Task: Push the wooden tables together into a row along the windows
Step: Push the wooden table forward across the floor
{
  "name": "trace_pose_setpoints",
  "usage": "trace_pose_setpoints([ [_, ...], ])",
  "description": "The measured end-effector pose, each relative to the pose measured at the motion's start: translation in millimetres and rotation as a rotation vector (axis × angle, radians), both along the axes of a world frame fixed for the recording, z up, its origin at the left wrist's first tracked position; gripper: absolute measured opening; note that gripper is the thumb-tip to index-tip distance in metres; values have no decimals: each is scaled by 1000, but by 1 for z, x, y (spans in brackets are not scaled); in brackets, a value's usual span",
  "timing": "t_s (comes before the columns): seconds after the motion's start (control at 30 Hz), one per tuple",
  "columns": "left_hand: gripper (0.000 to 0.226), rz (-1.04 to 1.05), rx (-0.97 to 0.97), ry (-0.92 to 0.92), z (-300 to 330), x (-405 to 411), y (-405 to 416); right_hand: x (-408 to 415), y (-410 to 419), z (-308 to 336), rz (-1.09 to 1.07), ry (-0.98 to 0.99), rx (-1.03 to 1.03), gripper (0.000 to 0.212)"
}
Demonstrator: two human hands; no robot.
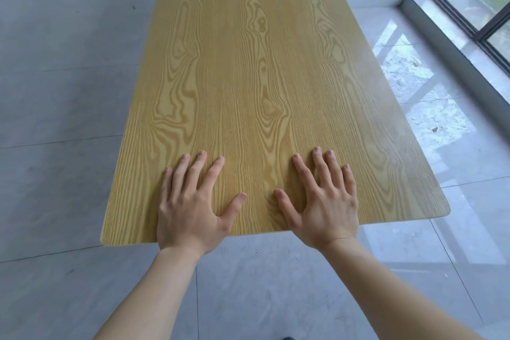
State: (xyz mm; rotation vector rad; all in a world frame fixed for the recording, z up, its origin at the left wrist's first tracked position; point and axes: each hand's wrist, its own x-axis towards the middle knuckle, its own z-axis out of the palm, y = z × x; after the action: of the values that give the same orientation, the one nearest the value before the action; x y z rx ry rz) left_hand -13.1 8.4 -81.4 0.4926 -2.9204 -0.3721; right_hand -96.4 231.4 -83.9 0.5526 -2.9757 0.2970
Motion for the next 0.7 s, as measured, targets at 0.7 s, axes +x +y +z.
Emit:
trace_pose_setpoints([
  [0.7,81,15,-7,16,-3,-88,-30,-93,-30,-3,23,-7,1,81],
])
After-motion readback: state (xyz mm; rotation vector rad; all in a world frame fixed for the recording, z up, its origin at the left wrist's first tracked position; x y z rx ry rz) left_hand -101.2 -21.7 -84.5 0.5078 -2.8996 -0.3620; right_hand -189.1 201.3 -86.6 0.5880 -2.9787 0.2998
